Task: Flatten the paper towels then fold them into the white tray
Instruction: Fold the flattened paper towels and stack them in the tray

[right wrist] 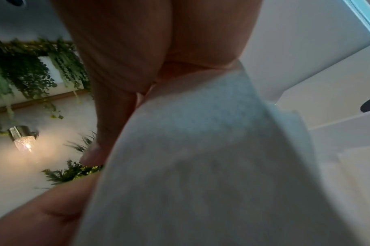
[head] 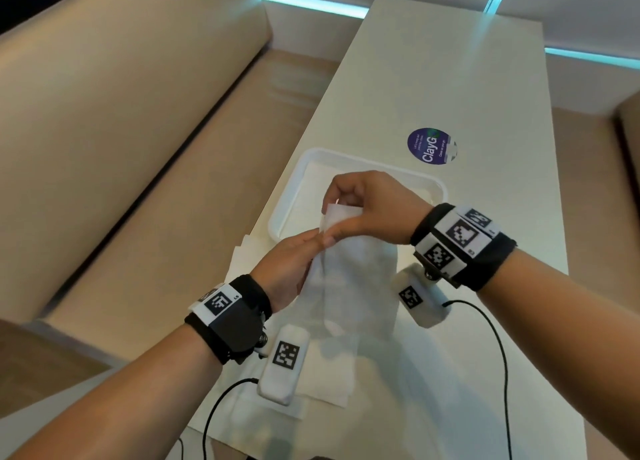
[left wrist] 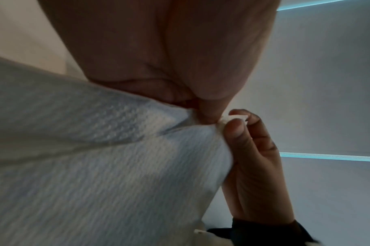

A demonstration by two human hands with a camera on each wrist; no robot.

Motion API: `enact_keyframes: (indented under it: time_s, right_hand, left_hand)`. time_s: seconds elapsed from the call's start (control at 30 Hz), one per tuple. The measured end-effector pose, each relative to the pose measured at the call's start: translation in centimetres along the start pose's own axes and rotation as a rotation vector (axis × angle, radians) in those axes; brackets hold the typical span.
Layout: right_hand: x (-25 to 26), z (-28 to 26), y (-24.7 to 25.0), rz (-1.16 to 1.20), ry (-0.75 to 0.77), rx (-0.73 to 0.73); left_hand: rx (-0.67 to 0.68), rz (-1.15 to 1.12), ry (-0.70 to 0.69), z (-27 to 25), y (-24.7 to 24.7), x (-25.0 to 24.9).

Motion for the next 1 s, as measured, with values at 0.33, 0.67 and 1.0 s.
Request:
enact_keyframes:
  time_s: [0.33,0.67,1.0]
  right_hand:
    - [0.3,0.4,-0.9,0.085,0.025,-0.014]
    - [-2.2,1.7,-0.6,-0.141,0.034,-0.107]
    - [-3.0,0.9,-0.4,-0.077,-0.039,-0.146]
  left_hand:
    - [-0.043,-0.088,0.007,-0.3,0.5,-0.3]
    - [0.037,-0.145,0.051,-0.5,-0.3,0.3]
    - [-0.103,0.030,-0.011,-0.8,0.4,-0.3]
Point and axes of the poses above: each hand's wrist, its own z-axis towards the middle knuckle, its own y-axis out of the back of the hand, x = y × z, the point moved 6 cm from there along z, towards the middle knuckle, and after that the axes turned 1 degree about -x, right-handed, at the moved point
